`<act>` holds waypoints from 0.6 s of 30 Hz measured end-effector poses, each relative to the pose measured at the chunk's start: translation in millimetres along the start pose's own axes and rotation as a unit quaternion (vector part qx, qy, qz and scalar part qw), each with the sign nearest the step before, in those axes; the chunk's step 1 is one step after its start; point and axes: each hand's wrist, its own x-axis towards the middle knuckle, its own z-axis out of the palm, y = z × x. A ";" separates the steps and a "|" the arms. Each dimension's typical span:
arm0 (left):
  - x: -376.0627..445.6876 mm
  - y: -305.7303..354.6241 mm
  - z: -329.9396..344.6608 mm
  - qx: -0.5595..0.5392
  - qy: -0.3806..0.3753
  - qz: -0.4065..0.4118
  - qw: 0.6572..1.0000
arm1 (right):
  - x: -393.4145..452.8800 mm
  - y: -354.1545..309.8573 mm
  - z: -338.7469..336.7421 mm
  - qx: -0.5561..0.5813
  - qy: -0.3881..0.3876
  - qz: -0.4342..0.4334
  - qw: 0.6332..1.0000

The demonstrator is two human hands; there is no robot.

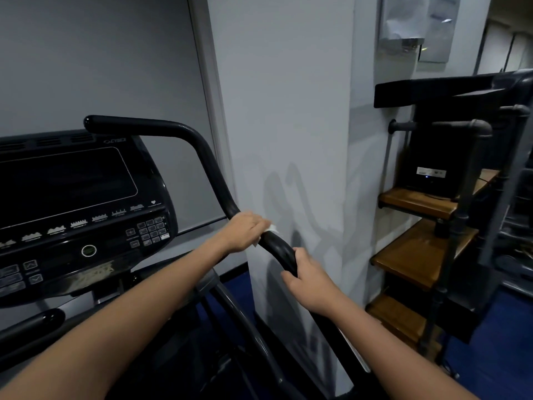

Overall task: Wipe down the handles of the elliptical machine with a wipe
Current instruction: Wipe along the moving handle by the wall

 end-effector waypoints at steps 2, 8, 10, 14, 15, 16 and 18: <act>7.1 -26.4 -7.2 0.136 -0.037 -0.006 0.990 | -2.1 1.3 -0.5 -0.003 -0.008 0.003 1.000; 17.9 -36.4 -3.9 0.276 -0.022 -0.040 0.960 | -3.8 4.8 0.9 -0.017 -0.004 -0.005 1.000; 12.6 -18.2 -2.1 0.197 -0.018 -0.032 0.980 | -4.9 5.4 0.9 -0.022 0.001 -0.004 1.000; -3.9 37.8 0.6 0.059 0.010 -0.018 0.998 | -11.9 8.3 3.0 -0.020 0.019 0.020 0.999; -6.8 49.1 1.6 0.050 0.017 -0.006 0.999 | -15.5 10.7 5.0 -0.020 0.024 0.028 0.999; -10.2 59.7 2.5 0.048 0.024 0.006 0.999 | -20.7 14.6 7.5 -0.017 0.030 0.036 0.999; -17.9 76.0 5.1 0.052 0.039 0.034 0.997 | -36.5 27.3 12.4 -0.003 0.044 0.053 0.998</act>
